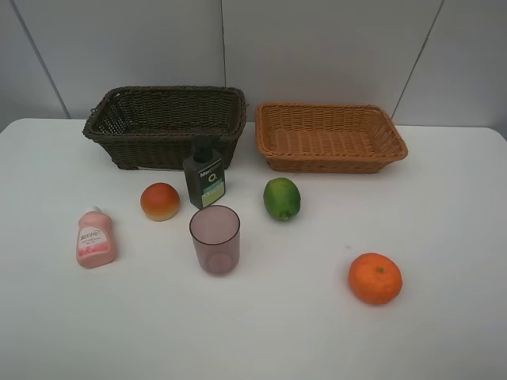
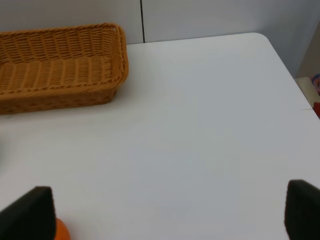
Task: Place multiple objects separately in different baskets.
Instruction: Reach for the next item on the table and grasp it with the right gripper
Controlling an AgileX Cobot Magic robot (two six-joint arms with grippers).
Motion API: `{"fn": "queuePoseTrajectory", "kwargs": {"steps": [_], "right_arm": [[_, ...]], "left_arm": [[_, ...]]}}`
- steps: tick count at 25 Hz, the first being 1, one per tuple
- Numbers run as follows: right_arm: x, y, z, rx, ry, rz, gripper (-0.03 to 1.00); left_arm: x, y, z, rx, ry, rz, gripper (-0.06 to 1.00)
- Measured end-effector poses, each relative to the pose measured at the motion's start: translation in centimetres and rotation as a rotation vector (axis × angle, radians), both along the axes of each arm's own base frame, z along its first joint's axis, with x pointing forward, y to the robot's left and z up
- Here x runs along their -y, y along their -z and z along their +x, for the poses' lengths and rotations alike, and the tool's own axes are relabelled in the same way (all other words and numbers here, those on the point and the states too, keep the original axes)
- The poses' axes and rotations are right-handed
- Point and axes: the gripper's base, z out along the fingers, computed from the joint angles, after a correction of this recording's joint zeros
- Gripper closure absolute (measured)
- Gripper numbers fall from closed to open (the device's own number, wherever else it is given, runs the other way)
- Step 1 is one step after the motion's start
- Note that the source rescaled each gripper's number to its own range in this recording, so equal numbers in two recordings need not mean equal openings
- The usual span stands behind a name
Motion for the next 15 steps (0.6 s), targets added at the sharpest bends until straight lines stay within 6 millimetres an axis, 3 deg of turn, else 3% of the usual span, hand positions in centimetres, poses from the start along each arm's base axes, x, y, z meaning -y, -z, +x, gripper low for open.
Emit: {"fn": "queuePoseTrajectory", "kwargs": {"steps": [15], "right_arm": [[0.00, 0.00, 0.00, 0.000, 0.000, 0.000, 0.00]], "left_arm": [[0.00, 0.00, 0.00, 0.000, 0.000, 0.000, -0.06]]}}
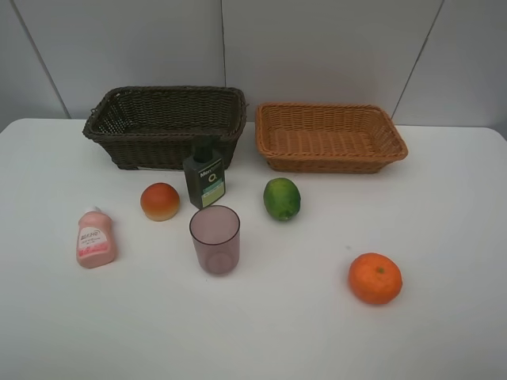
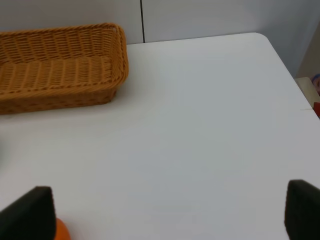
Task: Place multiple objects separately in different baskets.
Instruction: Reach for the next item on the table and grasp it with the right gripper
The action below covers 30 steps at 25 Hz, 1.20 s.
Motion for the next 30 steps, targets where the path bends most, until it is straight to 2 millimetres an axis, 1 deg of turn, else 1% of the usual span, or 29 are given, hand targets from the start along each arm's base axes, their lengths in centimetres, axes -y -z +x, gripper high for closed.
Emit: {"fn": "queuePoseTrajectory", "kwargs": {"steps": [30], "right_arm": [[0.00, 0.00, 0.00, 0.000, 0.000, 0.000, 0.00]], "left_arm": [[0.00, 0.00, 0.00, 0.000, 0.000, 0.000, -0.06]]}}
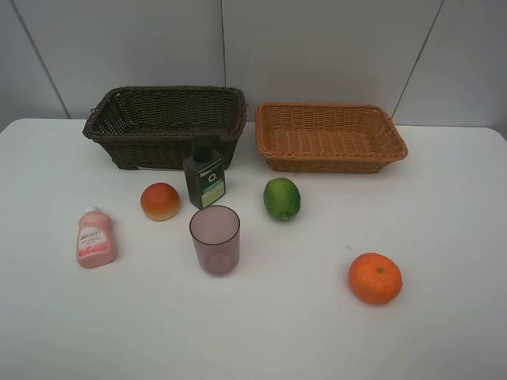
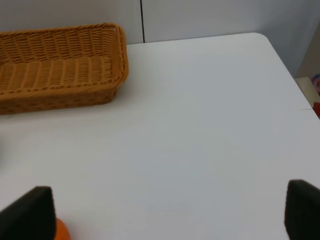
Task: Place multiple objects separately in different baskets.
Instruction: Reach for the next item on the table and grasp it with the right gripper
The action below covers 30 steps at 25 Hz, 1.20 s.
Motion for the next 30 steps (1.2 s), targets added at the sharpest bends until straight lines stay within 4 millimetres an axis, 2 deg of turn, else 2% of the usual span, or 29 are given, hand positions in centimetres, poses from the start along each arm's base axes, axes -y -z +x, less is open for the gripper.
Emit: {"fn": "queuePoseTrajectory", "kwargs": {"steps": [4, 7, 13, 24, 27, 30], "right_arm": [[0.0, 0.0, 0.1, -0.008, 0.000, 0.000, 0.00], [0.1, 0.0, 1.2, -0.076, 0.000, 0.004, 0.00], [0.2, -0.4, 5.0, -0.246, -0.008, 0.019, 0.00], [0.2, -4.0, 13.1, -0.352, -0.013, 0.080, 0.00], [0.1, -4.0, 15.1, -0.406, -0.028, 0.092, 0.00], [-1.1, -3.6, 16.8, -0.464, -0.099, 0.087, 0.00]], "left_arm": [[0.0, 0.0, 0.0, 0.000, 0.000, 0.000, -0.06], [0.0, 0.0, 0.0, 0.000, 0.000, 0.000, -0.06], [0.0, 0.0, 0.0, 0.000, 0.000, 0.000, -0.06], [0.0, 0.0, 0.0, 0.000, 0.000, 0.000, -0.06], [0.0, 0.0, 0.0, 0.000, 0.000, 0.000, -0.06], [0.0, 0.0, 0.0, 0.000, 0.000, 0.000, -0.06]]}}
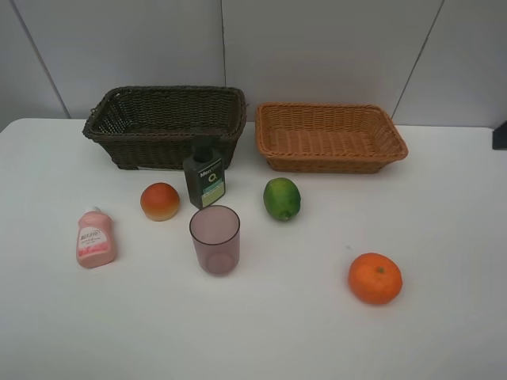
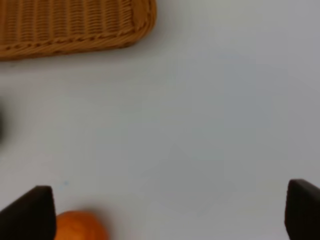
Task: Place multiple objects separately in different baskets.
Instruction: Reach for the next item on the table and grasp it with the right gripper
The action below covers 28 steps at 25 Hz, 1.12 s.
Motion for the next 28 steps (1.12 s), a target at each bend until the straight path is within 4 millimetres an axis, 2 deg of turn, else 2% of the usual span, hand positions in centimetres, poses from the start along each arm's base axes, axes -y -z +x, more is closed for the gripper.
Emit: {"fn": "queuePoseTrajectory", "kwargs": {"steps": [6, 14, 22, 28], "right_arm": [[-3.2, 1.7, 2.4, -0.093, -0.151, 0.007, 0.00], [-6.2, 4.3, 4.6, -0.185, -0.233, -0.014, 0.00], [-9.6, 5.5, 7.5, -0.242, -0.279, -0.064, 0.00], [-10.6, 8.8, 9.1, -0.391, -0.257, -0.085, 0.00]], "left_arm": [[0.0, 0.0, 0.0, 0.000, 0.000, 0.000, -0.06], [0.0, 0.0, 0.0, 0.001, 0.000, 0.000, -0.06], [0.0, 0.0, 0.0, 0.002, 0.000, 0.000, -0.06], [0.0, 0.0, 0.0, 0.002, 0.000, 0.000, -0.06]]}}
